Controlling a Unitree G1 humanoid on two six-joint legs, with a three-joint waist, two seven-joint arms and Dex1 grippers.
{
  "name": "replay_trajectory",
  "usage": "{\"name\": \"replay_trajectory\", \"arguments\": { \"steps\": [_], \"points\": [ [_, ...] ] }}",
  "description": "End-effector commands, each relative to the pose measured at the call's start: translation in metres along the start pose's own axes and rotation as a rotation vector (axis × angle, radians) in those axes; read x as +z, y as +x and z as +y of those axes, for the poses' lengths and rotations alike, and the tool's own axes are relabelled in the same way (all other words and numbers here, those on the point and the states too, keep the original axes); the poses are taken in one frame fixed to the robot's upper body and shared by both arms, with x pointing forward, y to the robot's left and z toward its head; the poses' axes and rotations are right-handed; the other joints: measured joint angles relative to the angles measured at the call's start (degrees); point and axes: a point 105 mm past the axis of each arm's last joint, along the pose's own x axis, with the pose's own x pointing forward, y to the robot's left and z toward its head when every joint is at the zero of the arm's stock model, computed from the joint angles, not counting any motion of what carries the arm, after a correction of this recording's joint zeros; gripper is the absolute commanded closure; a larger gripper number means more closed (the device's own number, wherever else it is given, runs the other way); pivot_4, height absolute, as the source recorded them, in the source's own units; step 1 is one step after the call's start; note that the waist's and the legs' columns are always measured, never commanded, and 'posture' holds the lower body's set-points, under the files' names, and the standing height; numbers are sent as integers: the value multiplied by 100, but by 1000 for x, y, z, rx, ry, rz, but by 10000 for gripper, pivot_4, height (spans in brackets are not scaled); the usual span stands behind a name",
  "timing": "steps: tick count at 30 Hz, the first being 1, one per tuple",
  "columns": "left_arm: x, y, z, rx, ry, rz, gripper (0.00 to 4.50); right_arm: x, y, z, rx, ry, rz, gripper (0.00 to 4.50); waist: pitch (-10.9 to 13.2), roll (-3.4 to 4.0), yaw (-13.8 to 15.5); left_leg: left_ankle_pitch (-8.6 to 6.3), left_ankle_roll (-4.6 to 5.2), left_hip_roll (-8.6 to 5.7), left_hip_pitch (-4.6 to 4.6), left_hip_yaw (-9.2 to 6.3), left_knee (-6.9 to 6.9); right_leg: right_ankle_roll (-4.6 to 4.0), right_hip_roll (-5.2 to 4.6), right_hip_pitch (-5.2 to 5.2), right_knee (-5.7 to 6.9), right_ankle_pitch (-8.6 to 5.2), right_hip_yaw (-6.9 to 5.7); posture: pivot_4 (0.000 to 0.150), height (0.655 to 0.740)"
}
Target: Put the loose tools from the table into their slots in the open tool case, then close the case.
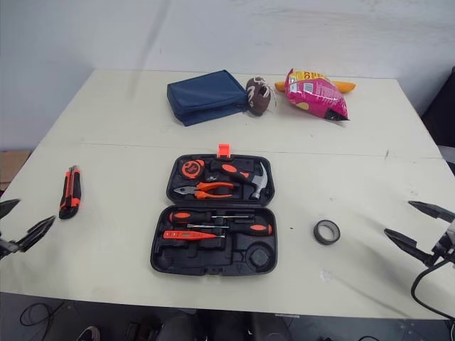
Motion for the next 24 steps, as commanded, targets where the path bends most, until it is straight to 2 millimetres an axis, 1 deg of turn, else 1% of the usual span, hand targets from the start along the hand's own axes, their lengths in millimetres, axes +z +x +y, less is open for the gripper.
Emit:
{"name": "replay_trajectory", "arguments": {
  "steps": [1,3,5,6,9,11,14,15,18,19,20,22,24],
  "points": [
    [-5,-36,57,253,-8,27,248,0,-24,-18,-112,-48,45,0,5,-10,-28,0,0,1,-1,0,-1,-3,1,-4,0,1,-1,1500,7400],
    [-9,-41,61,255,-15,38,248,-4,-26,-18,-119,-46,60,0,5,-9,-72,-2,-5,1,-1,0,-5,-6,-4,-6,0,0,-3,1500,7400],
    [-13,-45,59,243,-47,46,248,-6,-27,-20,-143,-38,60,0,4,-7,-100,-8,-8,0,0,0,-7,-7,-18,0,0,2,-13,1500,7400],
    [-15,-46,57,229,-35,61,248,-6,-26,-19,-142,-38,56,0,4,-8,-103,-22,-32,-1,1,0,-7,-9,-24,2,0,3,-20,1500,7400],
    [-14,-44,53,226,-53,48,248,-6,-16,-14,-108,-31,27,0,4,-7,-111,-26,-38,0,2,0,-9,-11,-24,1,0,5,-26,1500,7400],
    [-9,-38,46,208,-46,41,248,-2,0,-7,-64,-30,-25,0,1,-14,-118,-25,-43,4,3,-1,-12,-12,-17,0,1,5,-28,1500,7400],
    [10,-26,35,207,-78,-9,248,17,35,1,11,-35,-155,0,1,-16,-141,-25,-47,11,2,-2,-11,-13,-10,1,5,7,-28,1500,7400],
    [15,-21,28,199,-97,-19,248,26,48,5,39,-35,-207,0,1,-15,-135,-25,-47,11,2,-2,-8,-12,-11,2,10,8,-27,1500,7400],
    [26,-8,8,167,-166,-21,248,47,74,19,123,-29,-308,0,6,-4,-107,-22,-48,9,1,-3,-7,-8,-12,1,14,10,-26,1500,7400],
    [34,1,-1,179,-236,-9,248,61,89,30,167,-18,-379,0,7,0,-102,-18,-45,8,0,-5,-8,-8,-11,0,14,10,-26,1500,7400],
    [41,7,-9,185,-280,8,248,72,99,37,197,-9,-429,0,7,-1,-94,-13,-39,8,0,-5,-11,-8,-11,0,13,10,-27,1500,7400],
    [54,17,-25,181,-387,34,248,87,113,62,310,2,-494,0,6,-5,-62,-1,-27,11,-5,-18,-8,-7,-5,0,17,9,-31,1500,7400],
    [49,23,-31,251,-481,163,248,102,125,82,392,17,-556,0,6,-5,-9,4,-27,10,-8,-24,-5,-7,-4,0,23,9,-35,1500,7400]
  ]
}}
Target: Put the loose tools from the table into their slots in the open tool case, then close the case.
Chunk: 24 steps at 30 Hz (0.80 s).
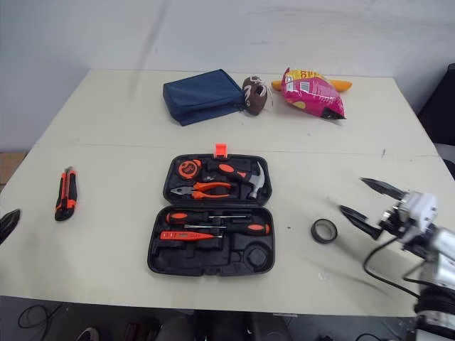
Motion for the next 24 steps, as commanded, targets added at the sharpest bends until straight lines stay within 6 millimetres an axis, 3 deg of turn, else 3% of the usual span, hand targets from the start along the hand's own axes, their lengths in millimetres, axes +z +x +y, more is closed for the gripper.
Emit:
{"name": "replay_trajectory", "arguments": {
  "steps": [1,5,9,13,18,24],
  "points": [
    [-1,0,-4,157,-107,151,248,18,25,15,95,6,-99,0,1,2,47,0,0,-1,0,0,0,0,0,0,0,0,0,1500,7400],
    [0,18,-14,209,-163,236,248,29,48,31,205,15,-180,0,0,-7,96,8,-11,-6,0,3,8,3,-1,1,3,2,1,1500,7400],
    [2,28,-15,230,-176,249,248,32,56,39,271,5,-206,0,-1,-10,84,15,-30,-6,2,8,7,3,0,1,0,2,3,1500,7400],
    [-11,64,-15,204,-180,318,248,39,76,50,371,12,-262,0,0,-10,93,18,-40,-3,4,11,7,1,6,-6,2,1,4,1500,7400],
    [-14,93,-17,160,-133,357,248,45,87,56,390,0,-282,0,-2,-14,114,27,-41,-4,-1,7,8,-3,2,-7,6,4,-1,1500,7400],
    [-28,109,-22,93,-136,455,248,56,94,64,400,-11,-292,0,-2,-13,123,22,-43,-3,-7,13,7,-4,-1,-18,6,3,-2,1500,7400]
  ]
}}
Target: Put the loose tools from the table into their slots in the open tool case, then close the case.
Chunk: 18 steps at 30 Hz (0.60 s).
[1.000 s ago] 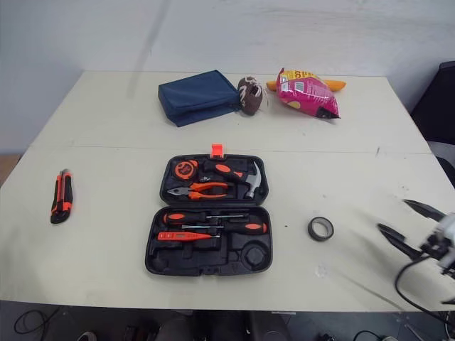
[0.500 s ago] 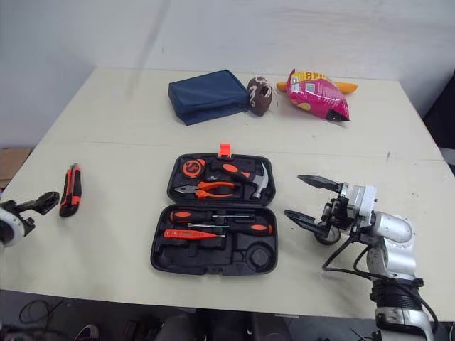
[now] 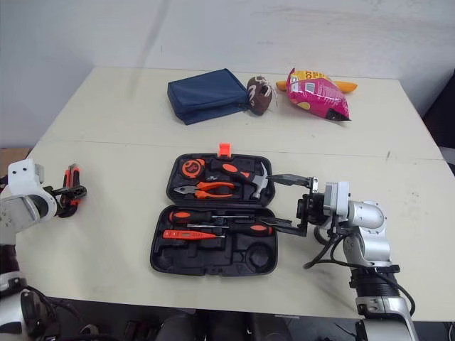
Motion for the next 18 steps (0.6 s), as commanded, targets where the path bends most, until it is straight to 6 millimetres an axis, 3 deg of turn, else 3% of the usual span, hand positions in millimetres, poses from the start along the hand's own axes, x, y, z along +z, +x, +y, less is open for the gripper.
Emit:
{"name": "replay_trajectory", "arguments": {
  "steps": [1,3,6,9,11,14,18],
  "points": [
    [-13,4,1,-40,29,97,248,13,9,0,7,-38,-20,0,0,1,-1,1,-1,0,1,0,0,0,0,-1,4,0,0,1500,7400],
    [-23,4,3,-56,41,160,248,16,11,-1,1,-42,-20,0,0,2,-12,3,-2,0,3,0,3,-1,-1,-1,12,0,1,1500,7400],
    [-31,5,15,-8,14,182,8252,21,14,-6,-5,-49,-18,0,-3,6,-19,5,1,-3,8,3,6,-1,-7,0,21,-1,4,1500,7400],
    [-38,7,19,19,32,196,22779,22,14,-7,-7,-50,-11,0,-6,12,-15,5,1,-3,11,4,6,-2,-6,1,25,-1,5,1500,7400],
    [-44,10,15,4,29,200,29592,23,15,-6,-4,-48,-5,0,-13,25,-16,5,1,-3,11,4,5,-3,-6,1,26,-2,4,1500,7400],
    [-45,12,14,-2,32,180,29832,23,16,-6,1,-44,4,0,-27,48,-16,5,1,-4,12,5,6,-2,-6,1,28,-2,7,1500,7400],
    [-19,2,16,-18,89,29,29832,24,14,-7,-3,-43,26,0,-28,52,-25,6,1,-3,16,7,5,-2,-4,1,33,-2,9,1500,7400]
  ]
}}
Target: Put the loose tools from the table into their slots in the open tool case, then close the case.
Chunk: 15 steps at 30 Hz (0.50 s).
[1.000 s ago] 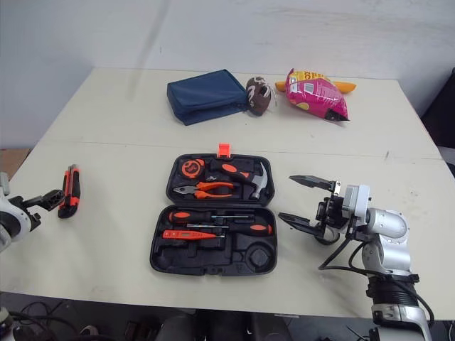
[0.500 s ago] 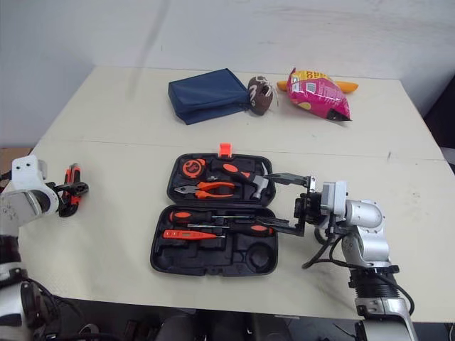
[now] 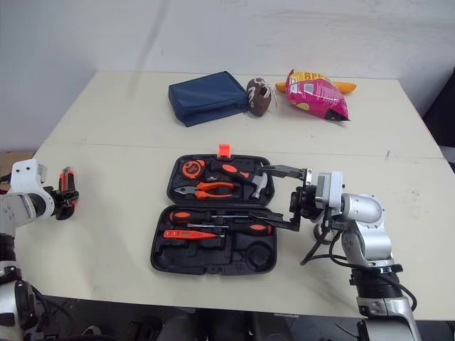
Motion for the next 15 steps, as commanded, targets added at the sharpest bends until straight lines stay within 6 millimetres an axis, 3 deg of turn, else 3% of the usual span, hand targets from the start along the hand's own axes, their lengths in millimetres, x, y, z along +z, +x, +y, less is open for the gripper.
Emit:
{"name": "replay_trajectory", "arguments": {
  "steps": [1,5,8,11,15],
  "points": [
    [2,-7,0,-31,55,-57,29832,9,0,0,5,-39,4,0,1,-2,-11,0,0,1,0,0,0,0,0,0,1,0,0,1500,7400],
    [42,-45,-29,-213,249,-288,29832,9,-6,0,2,-36,32,0,19,-40,-4,0,-1,2,-12,-2,-3,-1,1,-8,-6,0,-3,1500,7400],
    [54,-82,-64,-414,493,-411,29832,8,-17,3,23,-36,70,0,22,-66,0,0,-1,3,-28,-6,-2,-1,-1,-20,-12,0,-6,1500,7400],
    [43,-113,-104,-648,745,-454,29832,4,-30,7,50,-26,115,0,25,-59,11,-8,9,0,-34,-4,-7,-1,-9,-17,-35,0,-7,1500,7400],
    [-1,-148,-157,-1017,1103,-403,29832,0,-44,12,73,-11,153,0,28,-47,5,-13,15,-2,-29,-4,-14,-2,-9,-5,-51,-1,-7,1500,7400]
  ]
}}
